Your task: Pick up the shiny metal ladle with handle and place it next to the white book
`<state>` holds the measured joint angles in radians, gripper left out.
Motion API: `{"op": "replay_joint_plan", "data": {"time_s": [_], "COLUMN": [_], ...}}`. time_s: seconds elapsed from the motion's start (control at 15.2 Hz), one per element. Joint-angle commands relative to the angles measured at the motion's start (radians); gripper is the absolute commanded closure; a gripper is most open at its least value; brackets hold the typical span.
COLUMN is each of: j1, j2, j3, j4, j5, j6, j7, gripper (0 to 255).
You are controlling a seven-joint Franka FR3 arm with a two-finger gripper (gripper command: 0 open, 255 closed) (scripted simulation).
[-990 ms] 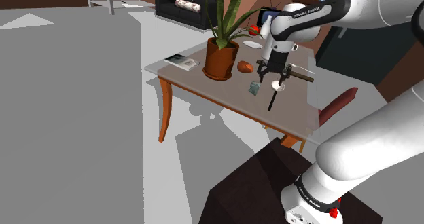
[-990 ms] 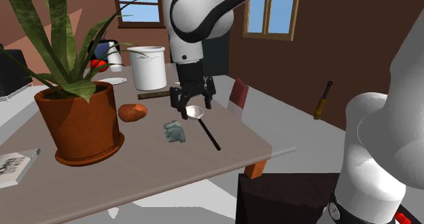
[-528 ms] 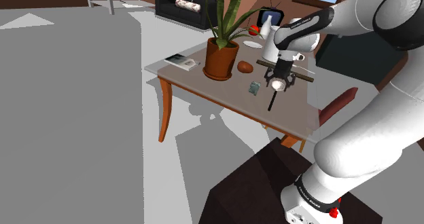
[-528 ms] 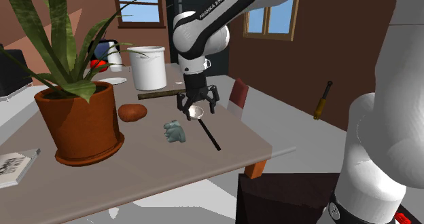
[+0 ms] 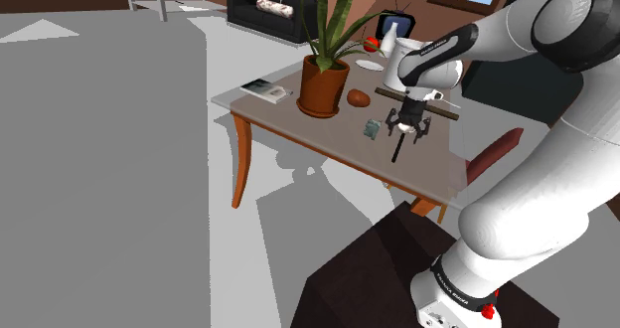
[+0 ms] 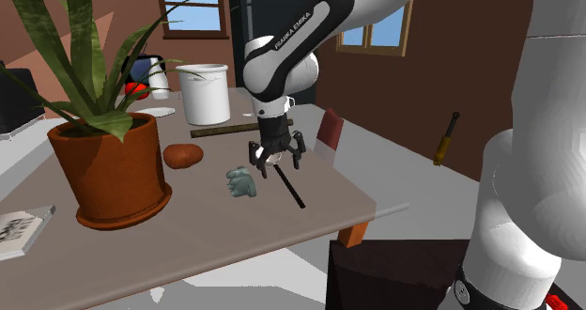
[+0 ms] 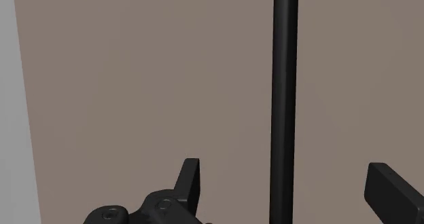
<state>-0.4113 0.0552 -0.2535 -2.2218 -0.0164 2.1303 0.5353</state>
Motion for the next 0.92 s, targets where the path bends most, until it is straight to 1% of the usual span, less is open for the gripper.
{"op": "replay_joint_plan", "data": {"time_s": [0.0, 0.46, 0.53, 0.86], "j1": [0.001, 0.001, 0.001, 0.001], "j2": [0.006, 0.006, 0.006, 0.005], "j3": [0.001, 0.001, 0.001, 0.001], "j4": [-0.012, -0.012, -0.012, -0.013], "j5": [0.002, 0.002, 0.002, 0.002], "j6": [0.018, 0.018, 0.018, 0.018], "j7": [0.001, 0.001, 0.001, 0.001], "gripper": [0, 0, 255, 255]}}
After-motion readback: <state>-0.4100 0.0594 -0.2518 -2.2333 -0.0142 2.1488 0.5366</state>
